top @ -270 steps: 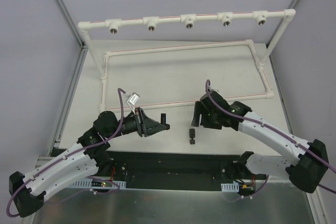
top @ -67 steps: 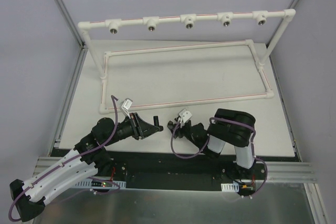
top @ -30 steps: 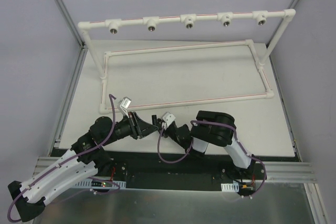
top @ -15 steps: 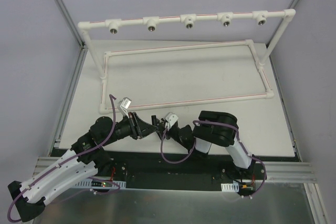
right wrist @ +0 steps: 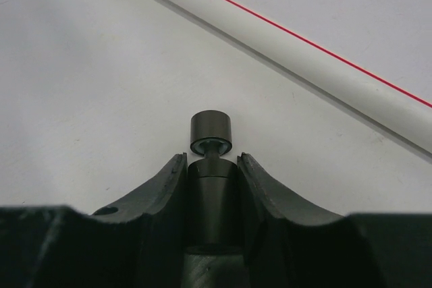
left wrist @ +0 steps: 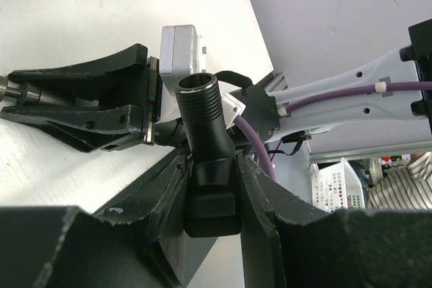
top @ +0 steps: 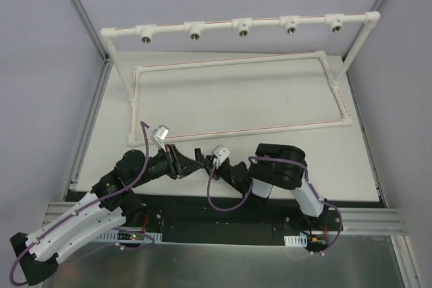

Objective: Install the water faucets

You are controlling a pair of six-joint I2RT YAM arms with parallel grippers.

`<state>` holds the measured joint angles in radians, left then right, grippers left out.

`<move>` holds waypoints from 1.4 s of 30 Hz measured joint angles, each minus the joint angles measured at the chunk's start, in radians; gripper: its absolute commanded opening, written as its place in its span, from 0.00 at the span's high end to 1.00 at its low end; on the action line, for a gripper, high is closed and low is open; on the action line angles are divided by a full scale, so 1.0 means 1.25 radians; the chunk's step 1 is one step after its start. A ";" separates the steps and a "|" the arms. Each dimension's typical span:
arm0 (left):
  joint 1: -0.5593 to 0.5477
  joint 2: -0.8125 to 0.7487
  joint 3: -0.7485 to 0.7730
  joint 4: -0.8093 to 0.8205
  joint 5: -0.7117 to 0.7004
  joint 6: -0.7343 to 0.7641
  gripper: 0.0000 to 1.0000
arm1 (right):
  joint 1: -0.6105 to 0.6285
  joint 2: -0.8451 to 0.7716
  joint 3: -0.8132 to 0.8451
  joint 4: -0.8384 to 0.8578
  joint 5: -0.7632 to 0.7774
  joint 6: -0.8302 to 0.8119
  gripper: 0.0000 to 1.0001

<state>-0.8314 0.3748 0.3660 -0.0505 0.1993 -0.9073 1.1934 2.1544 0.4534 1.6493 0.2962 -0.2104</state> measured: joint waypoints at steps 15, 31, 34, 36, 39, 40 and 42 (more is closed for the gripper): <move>0.000 0.027 0.137 -0.091 -0.012 0.029 1.00 | 0.075 -0.448 -0.220 -0.338 0.197 0.127 1.00; 0.000 0.108 0.364 -0.146 0.042 0.070 1.00 | 0.095 -1.104 0.171 -1.483 0.130 0.265 1.00; 0.000 0.132 0.402 -0.146 0.095 0.070 1.00 | 0.096 -1.170 0.248 -1.592 0.080 0.221 1.00; 0.000 0.148 0.416 -0.143 0.128 0.069 1.00 | 0.095 -1.200 0.291 -1.622 0.063 0.192 1.00; 0.000 0.175 0.419 -0.131 0.193 0.062 1.00 | 0.095 -1.238 0.351 -1.647 0.031 0.136 1.00; 0.000 0.184 0.419 -0.126 0.213 0.060 1.00 | 0.095 -1.246 0.367 -1.653 0.020 0.120 1.00; 0.000 0.208 0.419 -0.105 0.264 0.046 1.00 | 0.095 -1.249 0.399 -1.665 -0.004 0.092 1.00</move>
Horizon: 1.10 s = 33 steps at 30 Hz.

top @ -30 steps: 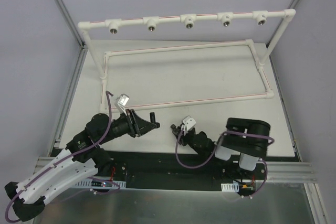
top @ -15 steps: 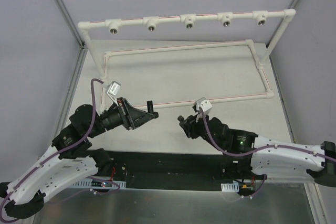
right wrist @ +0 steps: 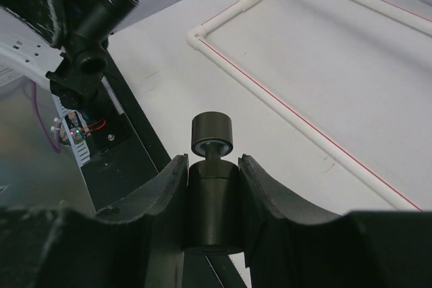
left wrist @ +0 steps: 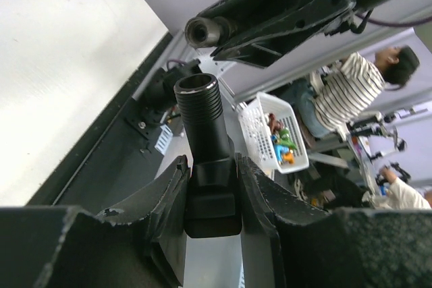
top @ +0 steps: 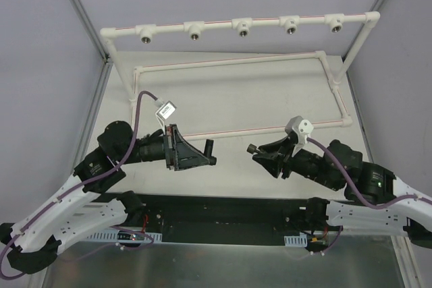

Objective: Install the water faucets

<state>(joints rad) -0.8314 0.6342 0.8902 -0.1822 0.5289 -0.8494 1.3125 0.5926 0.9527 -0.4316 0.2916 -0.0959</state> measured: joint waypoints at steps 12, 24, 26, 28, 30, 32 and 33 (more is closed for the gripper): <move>0.000 0.010 -0.011 0.153 -0.022 -0.066 1.00 | 0.000 0.036 0.099 -0.010 -0.110 -0.069 1.00; 0.000 0.067 -0.042 0.352 -0.075 -0.182 1.00 | 0.000 0.146 0.312 -0.036 -0.176 -0.121 1.00; 0.000 0.076 -0.041 0.375 -0.075 -0.196 1.00 | 0.000 0.150 0.319 -0.047 -0.177 -0.131 1.00; 0.000 0.084 -0.041 0.395 -0.074 -0.209 1.00 | 0.000 0.164 0.336 -0.066 -0.177 -0.145 1.00; 0.000 0.092 -0.038 0.411 -0.070 -0.220 1.00 | 0.000 0.184 0.357 -0.087 -0.178 -0.159 1.00; 0.000 0.103 -0.032 0.419 -0.064 -0.232 1.00 | 0.000 0.200 0.370 -0.101 -0.181 -0.171 1.00; 0.000 0.107 -0.028 0.421 -0.058 -0.234 1.00 | 0.000 0.205 0.375 -0.107 -0.183 -0.177 1.00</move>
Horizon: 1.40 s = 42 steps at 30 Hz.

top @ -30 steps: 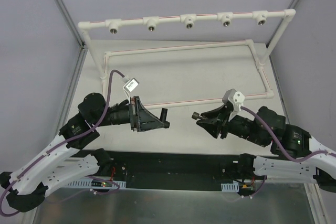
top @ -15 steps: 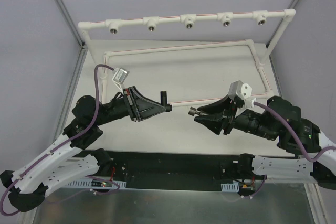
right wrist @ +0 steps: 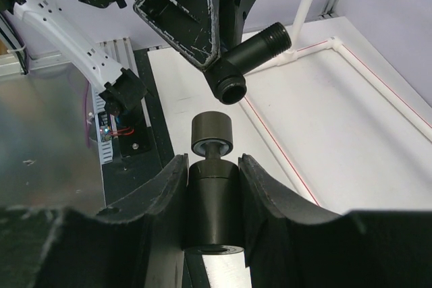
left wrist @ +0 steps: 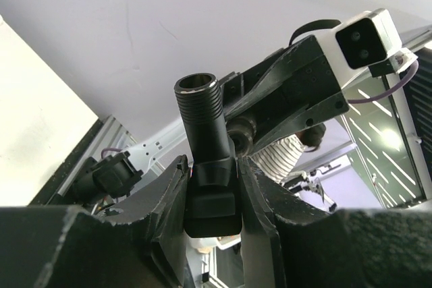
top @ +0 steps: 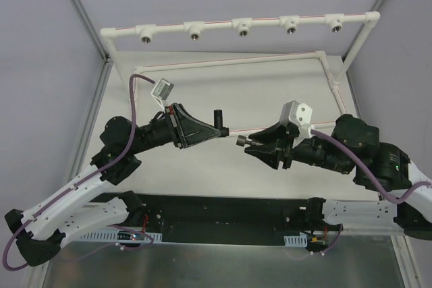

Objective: Install the water faucets

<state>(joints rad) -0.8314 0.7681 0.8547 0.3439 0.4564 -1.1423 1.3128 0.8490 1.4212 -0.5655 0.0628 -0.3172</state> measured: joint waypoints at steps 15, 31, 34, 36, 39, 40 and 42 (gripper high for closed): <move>0.000 0.026 0.024 0.009 0.069 -0.022 1.00 | 0.000 0.028 0.020 -0.048 -0.012 -0.055 1.00; 0.000 0.042 0.024 0.095 0.132 -0.065 1.00 | 0.000 0.027 0.021 -0.003 -0.065 -0.074 1.00; 0.000 0.045 0.024 0.104 0.139 -0.067 1.00 | 0.000 0.025 0.021 0.003 -0.073 -0.074 1.00; 0.000 0.047 0.024 0.106 0.146 -0.068 1.00 | 0.000 0.024 0.021 0.006 -0.076 -0.074 1.00; 0.000 0.051 0.024 0.105 0.155 -0.071 1.00 | 0.000 0.024 0.021 0.008 -0.079 -0.076 1.00; 0.000 0.051 0.024 0.105 0.156 -0.072 1.00 | 0.000 0.024 0.021 0.008 -0.079 -0.076 1.00; 0.000 0.052 0.024 0.106 0.158 -0.074 1.00 | 0.000 0.024 0.021 0.008 -0.081 -0.076 1.00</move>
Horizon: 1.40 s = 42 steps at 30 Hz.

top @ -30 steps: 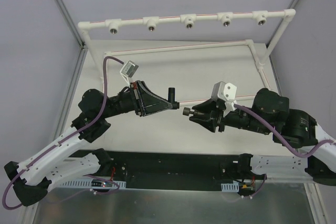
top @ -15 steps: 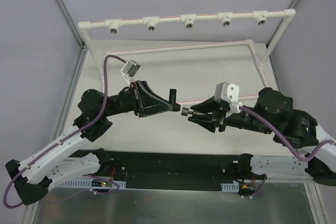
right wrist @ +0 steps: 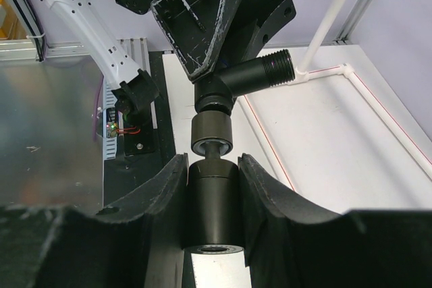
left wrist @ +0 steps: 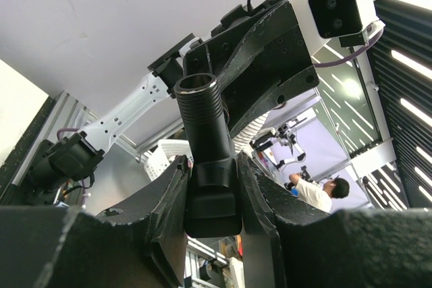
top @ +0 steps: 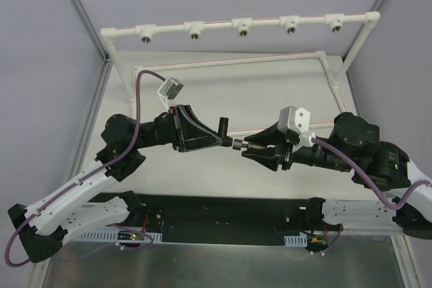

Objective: Install the water faucets

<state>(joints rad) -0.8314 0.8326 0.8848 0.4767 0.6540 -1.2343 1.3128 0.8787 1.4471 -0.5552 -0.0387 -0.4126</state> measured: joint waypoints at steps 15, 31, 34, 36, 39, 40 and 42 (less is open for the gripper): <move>0.000 0.001 0.000 0.010 0.016 -0.006 1.00 | 0.000 0.007 0.001 -0.001 0.002 -0.019 1.00; 0.000 -0.004 0.000 0.010 0.014 -0.004 1.00 | 0.000 0.020 0.034 -0.019 0.032 -0.056 1.00; 0.000 -0.019 -0.001 0.009 0.005 0.005 1.00 | 0.000 0.043 0.083 -0.051 0.034 -0.071 1.00; 0.000 -0.034 -0.001 0.005 -0.011 0.017 1.00 | -0.006 0.064 0.125 -0.075 0.023 -0.081 1.00; 0.000 -0.069 -0.002 -0.017 -0.044 0.042 1.00 | -0.039 0.093 0.180 -0.116 -0.017 -0.085 1.00; 0.000 -0.081 -0.002 -0.028 -0.057 0.054 1.00 | -0.056 0.105 0.195 -0.127 -0.031 -0.084 1.00; 0.000 -0.103 -0.002 -0.059 -0.080 0.077 1.00 | -0.096 0.127 0.218 -0.142 -0.067 -0.082 1.00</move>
<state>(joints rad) -0.8314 0.7044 0.8818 0.4030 0.5545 -1.1385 1.1934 1.0374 1.7191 -0.7330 -0.1226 -0.5156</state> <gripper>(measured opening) 0.314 0.376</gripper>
